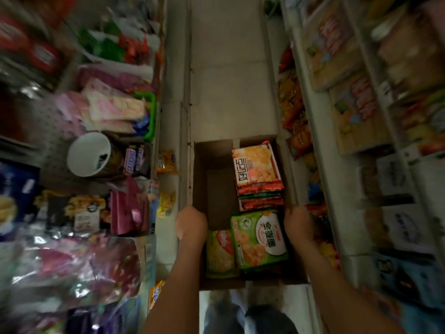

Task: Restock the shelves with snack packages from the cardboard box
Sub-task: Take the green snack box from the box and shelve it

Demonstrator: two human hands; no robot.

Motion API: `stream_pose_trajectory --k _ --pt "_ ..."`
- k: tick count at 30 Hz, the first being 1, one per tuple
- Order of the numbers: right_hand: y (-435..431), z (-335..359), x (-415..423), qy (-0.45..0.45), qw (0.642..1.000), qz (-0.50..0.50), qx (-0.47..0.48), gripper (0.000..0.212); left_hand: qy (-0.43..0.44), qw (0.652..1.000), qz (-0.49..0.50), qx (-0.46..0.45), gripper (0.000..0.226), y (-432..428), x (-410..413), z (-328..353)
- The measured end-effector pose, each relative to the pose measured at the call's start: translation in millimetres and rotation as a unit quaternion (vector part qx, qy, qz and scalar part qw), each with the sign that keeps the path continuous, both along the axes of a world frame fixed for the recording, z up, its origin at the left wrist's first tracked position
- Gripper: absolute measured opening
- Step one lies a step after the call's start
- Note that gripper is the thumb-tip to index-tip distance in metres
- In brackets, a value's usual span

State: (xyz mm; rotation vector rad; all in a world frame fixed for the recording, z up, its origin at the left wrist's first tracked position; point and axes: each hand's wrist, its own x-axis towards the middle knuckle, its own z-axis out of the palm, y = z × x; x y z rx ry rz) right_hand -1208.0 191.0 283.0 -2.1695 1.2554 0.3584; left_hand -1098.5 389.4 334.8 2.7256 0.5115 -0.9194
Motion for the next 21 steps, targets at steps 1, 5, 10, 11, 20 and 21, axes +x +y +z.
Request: stream_pose_trajectory --k 1,5,10,11,20,21 --pt "-3.6 13.4 5.6 0.003 1.0 0.002 0.003 0.032 0.0 1.0 0.006 -0.004 0.026 -1.5 3.6 13.6" --pt "-19.6 52.2 41.5 0.006 1.0 0.014 0.009 0.032 0.008 1.0 0.013 -0.023 0.023 -8.4 30.9 49.3" --pt "-40.5 84.4 105.0 0.011 0.999 0.032 -0.007 0.024 0.006 0.999 -0.005 -0.041 0.023 -24.2 97.8 83.8" --pt "-44.2 90.9 116.4 0.006 0.999 0.035 -0.012 0.024 0.008 0.999 -0.011 -0.045 0.024 -29.0 111.1 90.6" --pt "-94.3 125.8 253.9 -0.012 0.999 0.02 -0.033 0.03 -0.029 0.998 -0.03 -0.052 0.027 -82.7 259.0 140.7" --pt "-105.1 128.4 278.2 -0.009 0.999 0.028 -0.038 0.03 -0.035 0.997 -0.023 -0.066 0.028 -91.7 282.2 142.9"
